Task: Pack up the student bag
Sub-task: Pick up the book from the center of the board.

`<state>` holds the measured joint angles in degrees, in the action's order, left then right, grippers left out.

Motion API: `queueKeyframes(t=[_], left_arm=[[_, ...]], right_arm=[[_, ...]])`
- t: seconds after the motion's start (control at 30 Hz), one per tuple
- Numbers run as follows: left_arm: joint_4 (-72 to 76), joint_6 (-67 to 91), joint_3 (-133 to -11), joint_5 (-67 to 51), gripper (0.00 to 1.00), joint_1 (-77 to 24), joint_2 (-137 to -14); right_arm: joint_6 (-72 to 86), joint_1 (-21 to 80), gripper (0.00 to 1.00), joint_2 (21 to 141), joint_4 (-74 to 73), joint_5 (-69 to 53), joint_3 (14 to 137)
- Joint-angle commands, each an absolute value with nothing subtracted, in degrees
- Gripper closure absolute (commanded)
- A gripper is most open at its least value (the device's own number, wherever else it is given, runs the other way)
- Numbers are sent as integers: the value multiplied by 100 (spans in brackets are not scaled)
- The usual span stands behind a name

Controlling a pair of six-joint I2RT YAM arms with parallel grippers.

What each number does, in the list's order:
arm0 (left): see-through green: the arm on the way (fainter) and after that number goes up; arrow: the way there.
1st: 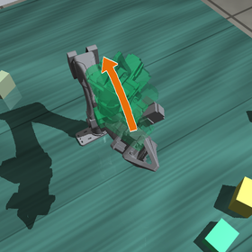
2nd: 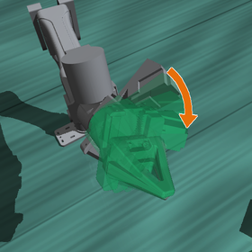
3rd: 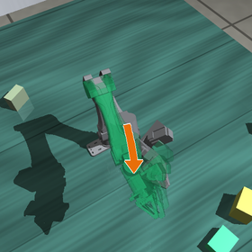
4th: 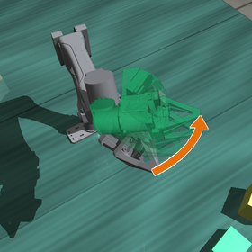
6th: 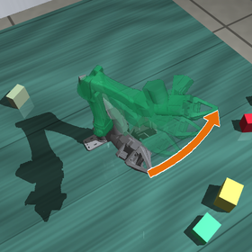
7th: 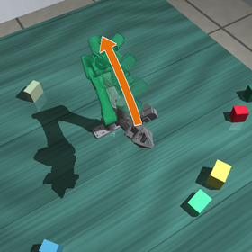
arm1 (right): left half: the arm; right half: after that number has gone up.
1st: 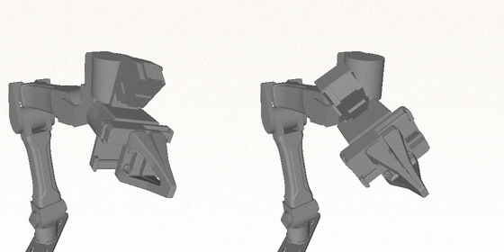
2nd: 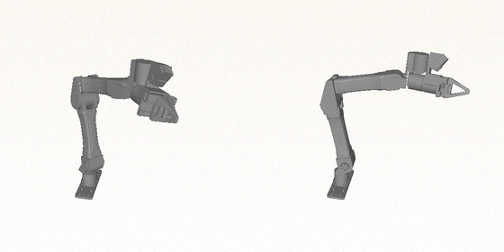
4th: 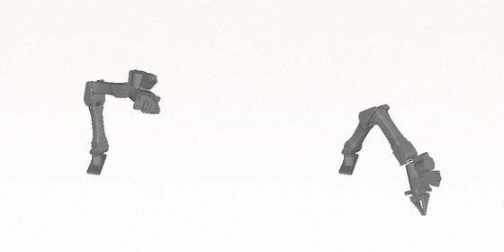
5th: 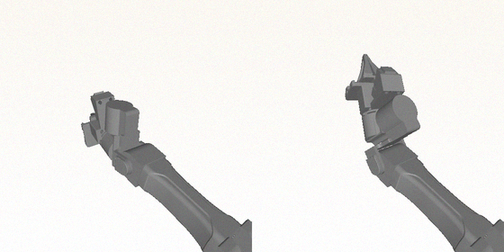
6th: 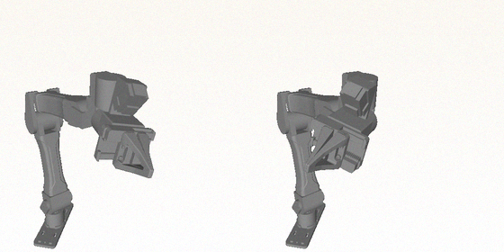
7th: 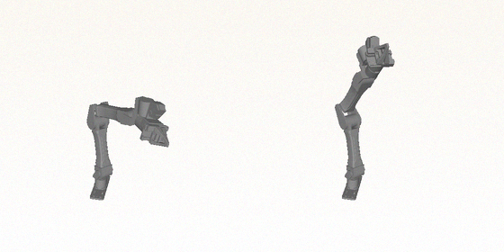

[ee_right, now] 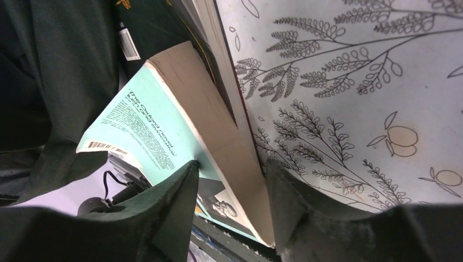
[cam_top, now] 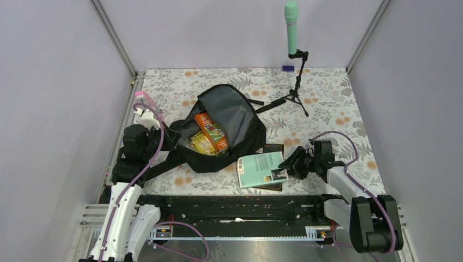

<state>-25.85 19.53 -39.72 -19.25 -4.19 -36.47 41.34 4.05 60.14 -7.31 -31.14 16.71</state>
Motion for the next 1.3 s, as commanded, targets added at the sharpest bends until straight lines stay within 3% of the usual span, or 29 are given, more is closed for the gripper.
queueKeyframes(t=[0.0, 0.2, 0.43, 0.93, 1.27], left_arm=[[-1683, 2021, -4087, -2045, 100, -422, -3485], [-1683, 2021, -4088, -2045, 100, -422, -3483], [-1683, 2021, -4087, -2045, 100, -422, -3472], [-1685, 2026, -4082, -2063, 100, -422, -3467], [-1673, 2039, -4091, -2096, 100, -422, -3465]], right_arm=[[4171, 420, 55, 6092, -732, -3403, 1605], [4285, 417, 85, 5856, -860, -3541, 1656], [4678, 420, 99, 5265, -975, -3779, 1864], [4089, 417, 100, 4381, -2261, -3143, 3301], [2035, 420, 100, 4572, -4202, -1440, 5668]])
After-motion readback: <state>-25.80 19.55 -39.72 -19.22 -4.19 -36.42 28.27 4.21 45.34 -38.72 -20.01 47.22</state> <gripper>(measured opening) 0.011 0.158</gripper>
